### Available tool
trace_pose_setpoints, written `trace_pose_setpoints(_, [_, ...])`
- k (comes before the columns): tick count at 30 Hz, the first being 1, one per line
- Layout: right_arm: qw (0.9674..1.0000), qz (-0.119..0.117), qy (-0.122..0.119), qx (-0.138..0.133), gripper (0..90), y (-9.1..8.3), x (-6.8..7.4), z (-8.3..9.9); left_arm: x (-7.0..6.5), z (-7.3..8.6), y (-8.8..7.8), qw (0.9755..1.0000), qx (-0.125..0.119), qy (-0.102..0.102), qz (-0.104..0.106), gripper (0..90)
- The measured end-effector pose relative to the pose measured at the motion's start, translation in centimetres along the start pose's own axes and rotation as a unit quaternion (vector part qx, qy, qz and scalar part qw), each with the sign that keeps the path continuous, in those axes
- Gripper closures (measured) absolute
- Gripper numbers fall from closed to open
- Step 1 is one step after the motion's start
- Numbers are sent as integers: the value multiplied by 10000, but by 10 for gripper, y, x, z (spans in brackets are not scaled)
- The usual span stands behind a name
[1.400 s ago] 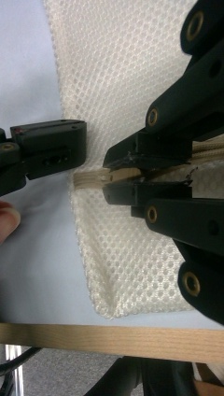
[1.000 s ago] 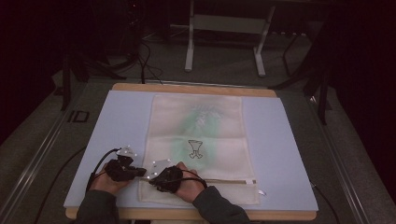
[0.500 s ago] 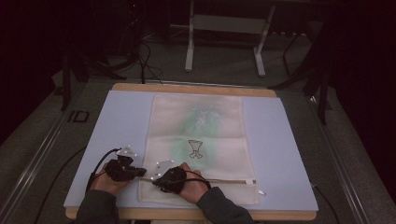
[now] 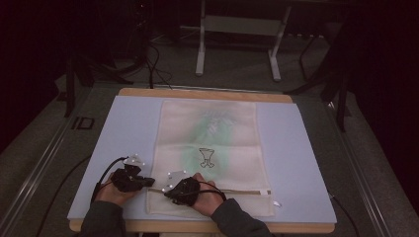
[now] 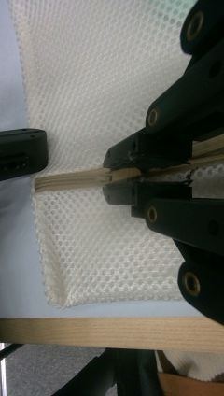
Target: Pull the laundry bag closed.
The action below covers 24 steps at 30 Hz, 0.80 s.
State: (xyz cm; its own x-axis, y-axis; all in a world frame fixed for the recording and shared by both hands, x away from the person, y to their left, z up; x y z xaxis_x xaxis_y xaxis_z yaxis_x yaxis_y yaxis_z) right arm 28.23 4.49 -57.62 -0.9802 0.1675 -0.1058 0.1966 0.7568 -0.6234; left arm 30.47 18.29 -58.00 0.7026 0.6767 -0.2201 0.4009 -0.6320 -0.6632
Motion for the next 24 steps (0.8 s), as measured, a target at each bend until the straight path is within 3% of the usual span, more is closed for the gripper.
trace_pose_setpoints(24, [9999, 49, 37, 134, 823, -20, -2, 13, 0, 0, 0, 10000, 3, -18, -9, 899])
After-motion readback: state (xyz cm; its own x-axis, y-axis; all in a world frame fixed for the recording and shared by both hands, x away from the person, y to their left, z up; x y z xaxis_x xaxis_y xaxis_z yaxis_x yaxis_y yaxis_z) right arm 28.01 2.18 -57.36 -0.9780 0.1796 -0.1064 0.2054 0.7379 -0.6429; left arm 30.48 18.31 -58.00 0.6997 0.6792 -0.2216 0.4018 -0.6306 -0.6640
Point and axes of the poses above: each handheld gripper's, and its own axes: y roughly forward along the jaws, z roughly out of its underside, x roughly to its left, the point moved 7 cm from there along y, roughly forward along the jaws, and after that the axes turned 12 degrees about -x, right-handed, at the moved point
